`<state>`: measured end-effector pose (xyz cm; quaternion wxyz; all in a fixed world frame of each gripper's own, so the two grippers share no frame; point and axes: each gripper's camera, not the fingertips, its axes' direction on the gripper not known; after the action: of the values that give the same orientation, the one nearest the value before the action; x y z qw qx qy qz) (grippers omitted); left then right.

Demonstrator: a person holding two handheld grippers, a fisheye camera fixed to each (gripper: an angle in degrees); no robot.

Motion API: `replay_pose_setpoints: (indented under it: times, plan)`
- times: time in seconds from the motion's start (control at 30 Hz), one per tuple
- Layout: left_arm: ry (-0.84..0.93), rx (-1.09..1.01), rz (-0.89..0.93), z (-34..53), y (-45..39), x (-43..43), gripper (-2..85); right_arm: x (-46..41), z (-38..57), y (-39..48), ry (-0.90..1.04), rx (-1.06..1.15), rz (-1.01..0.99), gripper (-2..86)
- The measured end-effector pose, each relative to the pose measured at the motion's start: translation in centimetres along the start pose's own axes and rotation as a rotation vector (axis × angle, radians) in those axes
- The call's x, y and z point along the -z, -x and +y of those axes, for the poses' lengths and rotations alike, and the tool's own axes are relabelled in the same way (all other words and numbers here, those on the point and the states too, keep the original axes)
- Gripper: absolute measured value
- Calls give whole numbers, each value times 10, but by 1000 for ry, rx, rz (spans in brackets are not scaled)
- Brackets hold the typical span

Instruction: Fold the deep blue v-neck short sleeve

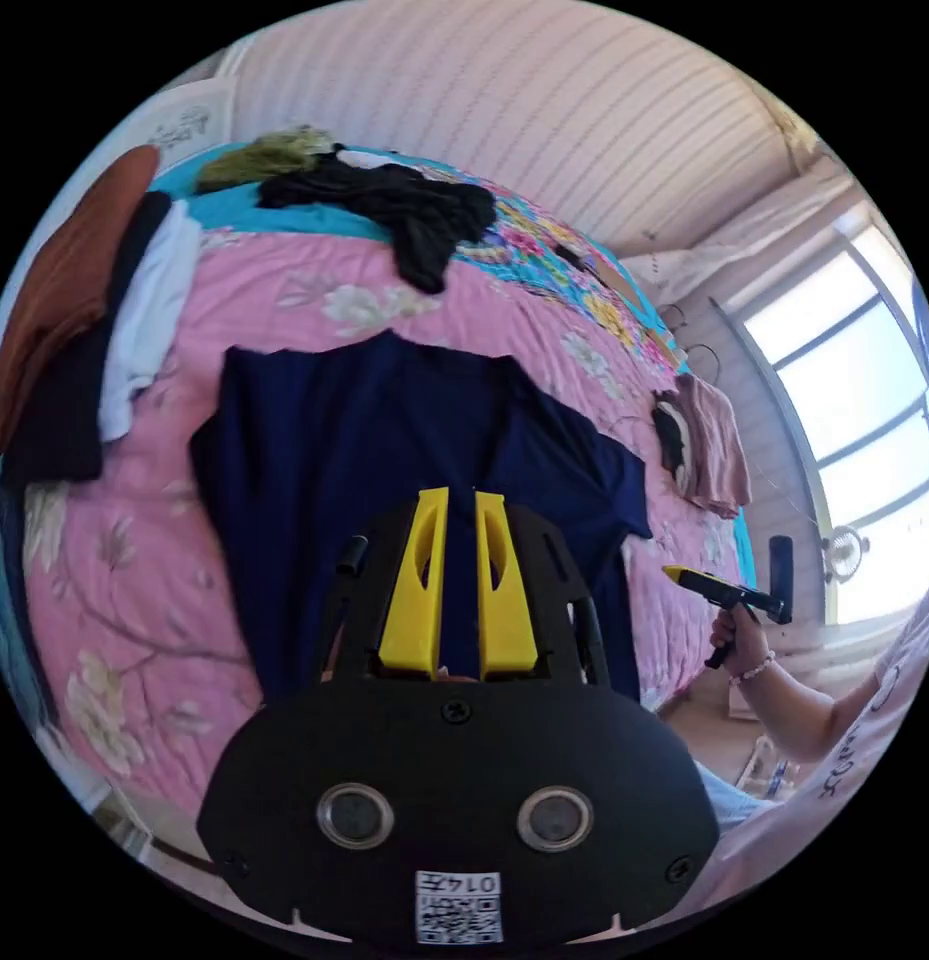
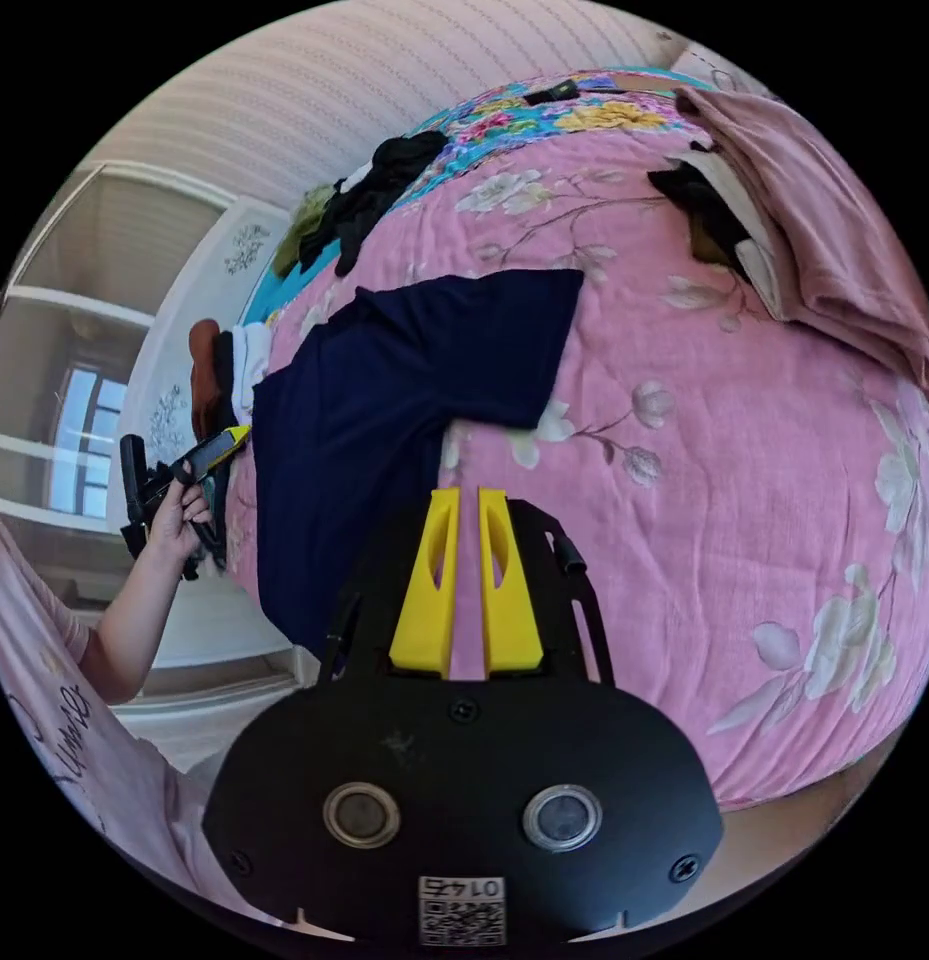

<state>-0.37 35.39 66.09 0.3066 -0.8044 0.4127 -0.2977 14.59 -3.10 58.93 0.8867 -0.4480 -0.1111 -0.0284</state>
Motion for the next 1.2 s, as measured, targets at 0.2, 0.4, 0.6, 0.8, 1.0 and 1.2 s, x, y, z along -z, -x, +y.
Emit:
replay_pose_setpoints:
  times: [0.2,0.4,0.6,0.8,1.0,1.2]
  plan:
    - [-85,243,-138,83,92,61,-9,-67,-55,124,71,355,58,7]
    - [-205,398,-95,103,166,76,-7,-163,-125,281,146,633,-109,12]
    - [-262,442,21,84,219,74,36,-259,-187,409,237,799,-42,92]
    - [-166,419,72,60,259,60,54,-329,-232,466,329,775,103,95]
    - [-226,376,84,83,274,83,-8,-397,-251,485,569,801,102,12]
    - [-411,417,43,150,269,145,-10,-390,-240,530,494,1013,-232,1]
